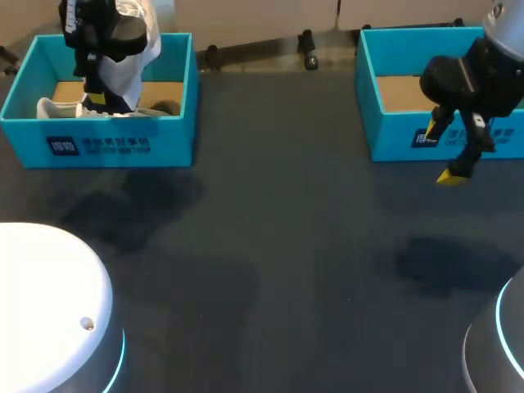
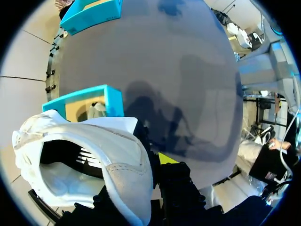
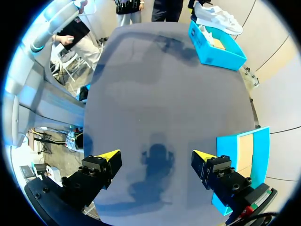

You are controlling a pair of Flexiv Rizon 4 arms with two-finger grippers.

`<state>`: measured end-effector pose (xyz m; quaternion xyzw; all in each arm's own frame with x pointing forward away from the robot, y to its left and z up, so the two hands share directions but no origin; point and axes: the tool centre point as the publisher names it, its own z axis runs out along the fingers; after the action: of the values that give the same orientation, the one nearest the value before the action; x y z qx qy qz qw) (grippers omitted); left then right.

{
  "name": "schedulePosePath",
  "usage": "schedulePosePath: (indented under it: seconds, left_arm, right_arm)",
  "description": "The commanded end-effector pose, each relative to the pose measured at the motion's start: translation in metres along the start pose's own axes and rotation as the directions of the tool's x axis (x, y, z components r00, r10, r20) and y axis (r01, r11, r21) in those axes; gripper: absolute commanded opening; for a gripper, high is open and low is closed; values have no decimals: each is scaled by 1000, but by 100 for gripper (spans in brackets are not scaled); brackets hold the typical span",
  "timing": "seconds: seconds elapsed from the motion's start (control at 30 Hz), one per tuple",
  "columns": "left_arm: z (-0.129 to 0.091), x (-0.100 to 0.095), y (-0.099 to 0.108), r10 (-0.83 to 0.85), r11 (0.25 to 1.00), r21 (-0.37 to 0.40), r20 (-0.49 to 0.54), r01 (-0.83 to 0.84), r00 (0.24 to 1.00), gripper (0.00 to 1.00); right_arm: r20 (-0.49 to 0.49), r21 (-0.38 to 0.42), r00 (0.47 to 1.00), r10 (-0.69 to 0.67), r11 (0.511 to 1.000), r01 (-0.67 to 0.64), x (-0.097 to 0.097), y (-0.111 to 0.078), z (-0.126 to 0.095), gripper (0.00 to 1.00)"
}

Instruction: Take the shoe out of the shoebox, open the shoe tongue, remove and reinsert the insole, then place the shoe into the shoebox

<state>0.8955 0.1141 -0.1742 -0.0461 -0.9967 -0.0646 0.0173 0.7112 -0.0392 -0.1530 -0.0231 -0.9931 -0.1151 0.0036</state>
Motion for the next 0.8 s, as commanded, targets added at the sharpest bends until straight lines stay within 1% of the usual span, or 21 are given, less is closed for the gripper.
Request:
schedulePosePath:
  seconds: [0.03,0.17,0.2,0.23,0.33,0.43,0.57,0.6,0.77,0.8]
  left_arm:
    - [3,-28,26,-4,1000,-6,-16,4,1000,0]
    - [8,-54,48,-17,1000,-21,-48,16,999,0]
    - [10,-62,52,-16,999,-30,-75,14,997,0]
    - [10,-68,56,-22,1000,-22,-85,20,996,0]
    - [14,-87,68,-39,999,-23,-81,37,996,0]
    - [17,-102,79,-50,999,-23,-62,48,997,0]
    - [22,-115,93,-35,999,-17,-47,34,998,0]
    - [24,-119,97,-27,1000,-1,-65,27,998,0]
    - [33,-131,113,-22,999,-33,-28,21,999,0]
    - [33,-133,117,-32,999,-26,-19,32,999,0]
  right_arm:
    - [-3,4,1000,1,1000,-1,-2,1,1,100]
    - [-3,4,1000,1,1000,-1,-2,1,1,100]
    - [-3,4,1000,1,1000,-1,-2,1,1,100]
    - [-3,4,1000,1,1000,-1,-2,1,1,100]
    - [-3,4,1000,1,1000,-1,-2,1,1,100]
    - [-3,4,1000,1,1000,-1,-2,1,1,100]
    - [-3,4,1000,1,1000,-1,-2,1,1,100]
    - [-3,4,1000,1,1000,-1,-2,1,1,100]
    - [-3,4,1000,1,1000,-1,-2,1,1,100]
    - [-3,4,1000,1,1000,-1,-2,1,1,100]
